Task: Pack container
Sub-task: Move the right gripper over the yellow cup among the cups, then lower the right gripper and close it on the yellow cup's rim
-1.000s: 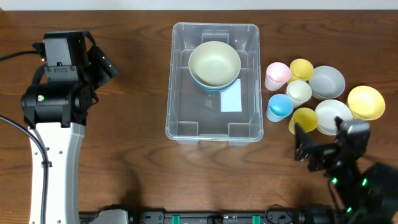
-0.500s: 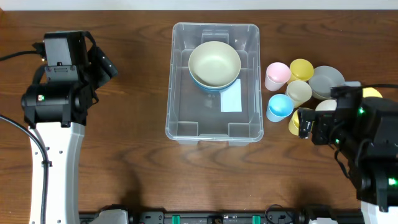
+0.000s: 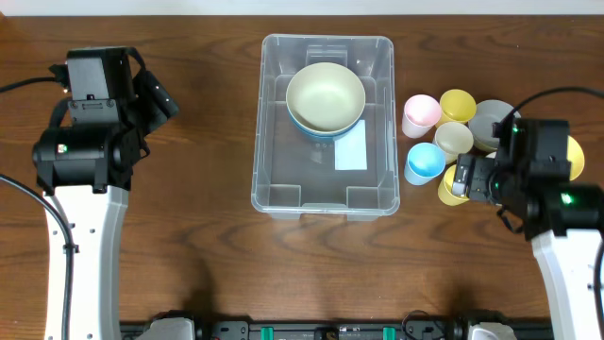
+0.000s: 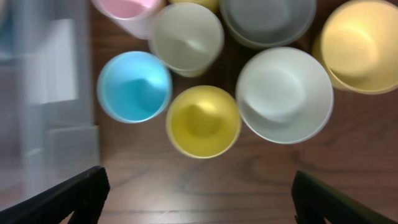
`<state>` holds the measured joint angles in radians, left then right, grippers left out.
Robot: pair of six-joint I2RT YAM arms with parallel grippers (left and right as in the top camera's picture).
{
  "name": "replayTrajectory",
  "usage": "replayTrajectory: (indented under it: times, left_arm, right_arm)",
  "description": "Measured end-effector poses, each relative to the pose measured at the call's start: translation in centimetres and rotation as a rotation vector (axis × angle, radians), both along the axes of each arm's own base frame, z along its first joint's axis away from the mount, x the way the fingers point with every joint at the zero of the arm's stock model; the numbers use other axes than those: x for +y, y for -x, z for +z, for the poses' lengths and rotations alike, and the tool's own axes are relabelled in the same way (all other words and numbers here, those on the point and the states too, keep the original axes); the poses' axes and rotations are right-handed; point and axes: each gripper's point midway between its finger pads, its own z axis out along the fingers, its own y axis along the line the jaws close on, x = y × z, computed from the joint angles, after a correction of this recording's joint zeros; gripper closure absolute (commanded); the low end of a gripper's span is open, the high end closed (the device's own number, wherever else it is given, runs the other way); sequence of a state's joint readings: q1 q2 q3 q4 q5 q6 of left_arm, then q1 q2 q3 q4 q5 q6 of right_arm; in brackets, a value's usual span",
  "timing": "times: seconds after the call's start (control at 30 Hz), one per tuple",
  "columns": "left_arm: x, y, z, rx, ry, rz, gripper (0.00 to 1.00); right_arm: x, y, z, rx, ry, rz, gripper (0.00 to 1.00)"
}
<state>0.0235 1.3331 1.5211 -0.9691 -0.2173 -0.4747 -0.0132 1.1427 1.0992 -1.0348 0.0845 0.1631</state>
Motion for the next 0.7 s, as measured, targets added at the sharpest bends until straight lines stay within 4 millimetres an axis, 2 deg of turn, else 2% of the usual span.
replayTrajectory:
  times: [0.13, 0.37, 0.53, 0.7]
  left_arm:
    - [0.0, 0.0, 0.0, 0.000, 0.000, 0.000, 0.02]
    - [0.0, 0.0, 0.0, 0.000, 0.000, 0.000, 0.02]
    - [0.0, 0.0, 0.0, 0.000, 0.000, 0.000, 0.02]
    - [0.0, 0.0, 0.0, 0.000, 0.000, 0.000, 0.02]
  right_arm:
    - [-1.0, -0.9, -1.8, 0.058, 0.027, -0.067, 0.21]
    - [-2.9, -1.8, -4.5, 0.137, 0.039, -0.154, 0.30]
    - [-4.2, -2.1, -5.5, 0.160, 0.036, -0.201, 0.32]
    - [-4.5, -2.9, -6.0, 0.131, 0.030, -0.206, 0.36]
